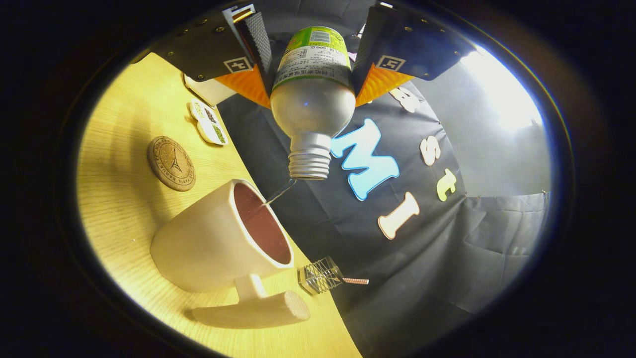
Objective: Take the bottle from table, then pour the juice into the cup, finally place the bottle on the coaster
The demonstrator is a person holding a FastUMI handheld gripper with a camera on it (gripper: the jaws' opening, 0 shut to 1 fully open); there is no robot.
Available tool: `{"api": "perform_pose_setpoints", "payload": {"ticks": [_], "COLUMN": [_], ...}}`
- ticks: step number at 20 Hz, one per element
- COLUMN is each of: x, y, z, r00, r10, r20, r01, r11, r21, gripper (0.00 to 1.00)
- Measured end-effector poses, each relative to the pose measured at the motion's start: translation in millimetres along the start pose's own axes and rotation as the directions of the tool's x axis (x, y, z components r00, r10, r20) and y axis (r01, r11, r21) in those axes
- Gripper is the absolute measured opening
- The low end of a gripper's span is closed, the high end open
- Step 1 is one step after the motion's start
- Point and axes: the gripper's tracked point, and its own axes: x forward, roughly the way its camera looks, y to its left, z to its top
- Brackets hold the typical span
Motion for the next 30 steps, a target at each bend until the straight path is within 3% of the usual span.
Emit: {"api": "perform_pose_setpoints", "payload": {"ticks": [16,30], "x": [-2,-2], "y": [-19,-19], "z": [11,17], "r00": [0.999,1.0], "r10": [-0.039,-0.025], "r20": [-0.008,-0.006], "r01": [0.039,0.024], "r11": [0.998,0.996], "r21": [-0.05,-0.081], "gripper": [0.75,0.75]}}
